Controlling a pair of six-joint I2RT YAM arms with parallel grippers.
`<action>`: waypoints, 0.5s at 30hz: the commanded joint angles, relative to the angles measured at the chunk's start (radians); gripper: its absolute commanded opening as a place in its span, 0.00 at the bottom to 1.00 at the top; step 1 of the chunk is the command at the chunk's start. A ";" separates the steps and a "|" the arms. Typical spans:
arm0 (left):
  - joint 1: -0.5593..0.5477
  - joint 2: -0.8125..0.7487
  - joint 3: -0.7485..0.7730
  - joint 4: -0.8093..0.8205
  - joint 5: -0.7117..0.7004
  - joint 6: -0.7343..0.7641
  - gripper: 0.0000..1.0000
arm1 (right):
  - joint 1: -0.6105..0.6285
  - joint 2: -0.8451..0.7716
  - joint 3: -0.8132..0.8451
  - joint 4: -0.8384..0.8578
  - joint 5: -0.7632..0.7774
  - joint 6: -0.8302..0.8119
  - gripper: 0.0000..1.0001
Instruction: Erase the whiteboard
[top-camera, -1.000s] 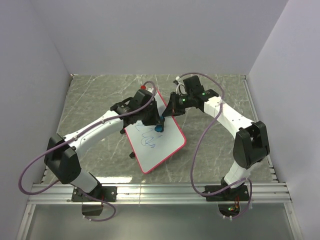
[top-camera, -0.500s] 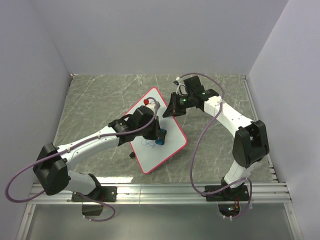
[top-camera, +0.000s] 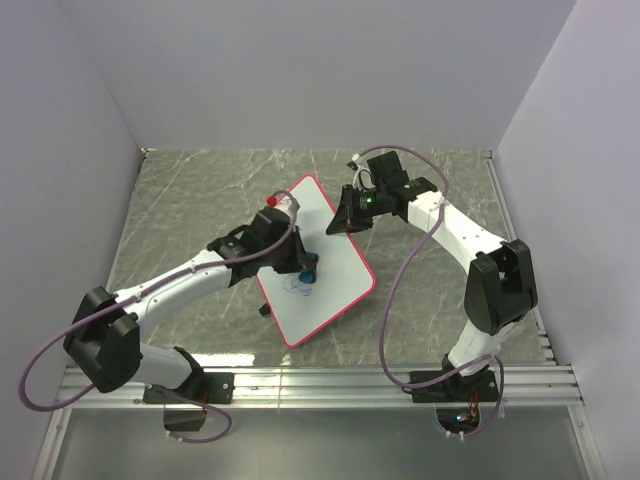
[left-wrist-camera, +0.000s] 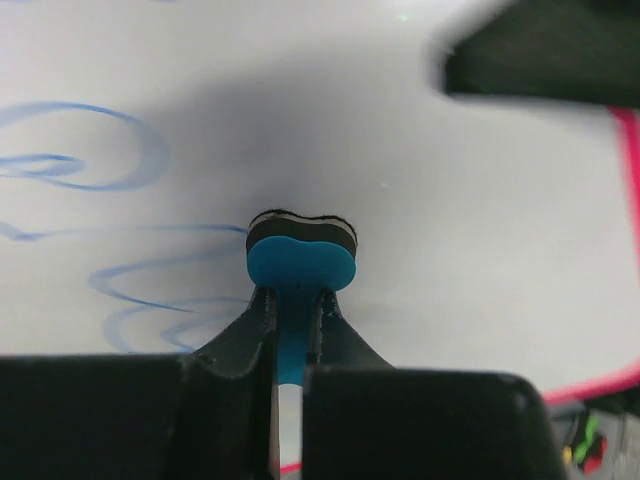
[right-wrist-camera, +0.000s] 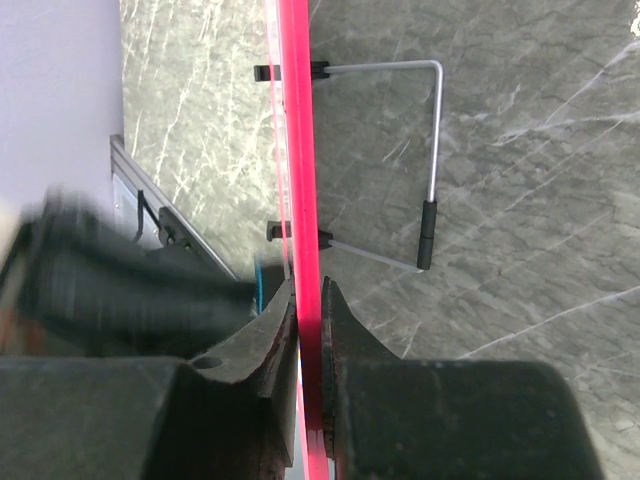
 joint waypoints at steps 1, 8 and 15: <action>0.099 0.127 -0.067 -0.155 -0.147 0.036 0.00 | 0.023 -0.013 0.026 -0.087 0.075 -0.020 0.00; 0.141 0.163 -0.029 -0.120 -0.069 0.067 0.00 | 0.022 -0.022 0.020 -0.080 0.072 -0.011 0.00; -0.127 0.037 -0.070 0.004 0.118 0.129 0.00 | 0.025 -0.022 0.036 -0.081 0.075 -0.006 0.00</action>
